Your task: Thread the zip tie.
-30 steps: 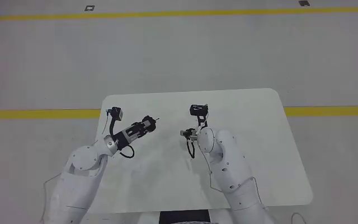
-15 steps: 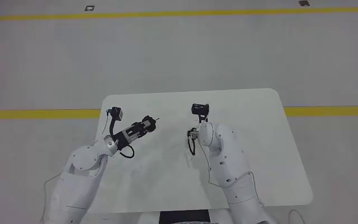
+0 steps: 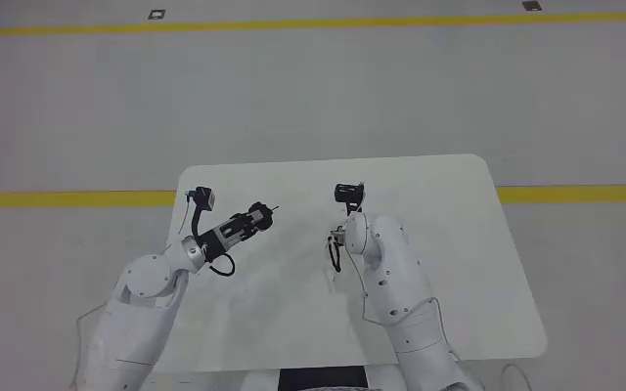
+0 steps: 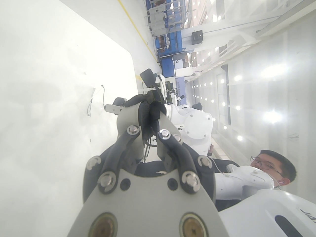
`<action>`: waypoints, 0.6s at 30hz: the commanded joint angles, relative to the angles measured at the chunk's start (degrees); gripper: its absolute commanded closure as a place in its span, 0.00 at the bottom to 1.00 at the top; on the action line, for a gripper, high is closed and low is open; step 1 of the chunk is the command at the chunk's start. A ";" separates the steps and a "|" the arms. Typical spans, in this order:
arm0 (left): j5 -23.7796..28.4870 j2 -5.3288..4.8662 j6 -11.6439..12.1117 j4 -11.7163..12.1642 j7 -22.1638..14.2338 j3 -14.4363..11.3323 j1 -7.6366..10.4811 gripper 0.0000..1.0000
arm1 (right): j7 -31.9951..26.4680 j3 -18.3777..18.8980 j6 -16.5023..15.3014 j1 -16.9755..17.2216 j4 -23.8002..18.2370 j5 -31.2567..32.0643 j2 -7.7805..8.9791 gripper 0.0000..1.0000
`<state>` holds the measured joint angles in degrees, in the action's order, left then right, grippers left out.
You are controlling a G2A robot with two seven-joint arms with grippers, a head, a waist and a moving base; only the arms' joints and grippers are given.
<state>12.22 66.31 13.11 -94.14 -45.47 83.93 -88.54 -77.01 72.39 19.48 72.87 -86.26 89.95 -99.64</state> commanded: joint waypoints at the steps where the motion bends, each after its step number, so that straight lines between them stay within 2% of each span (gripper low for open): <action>1: 0.00 0.00 0.00 0.00 0.00 0.00 0.00 1.00 | 0.29 0.06 0.00 -0.22 0.61 0.00 0.08 0.65; 18: 0.00 0.00 0.00 0.00 0.00 0.00 0.00 1.00 | 1.07 0.49 0.00 -1.66 5.11 0.00 0.93 0.70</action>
<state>12.22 66.31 13.11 -94.14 -45.47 83.93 -88.54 -76.00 72.89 19.48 71.29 -81.44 89.95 -98.73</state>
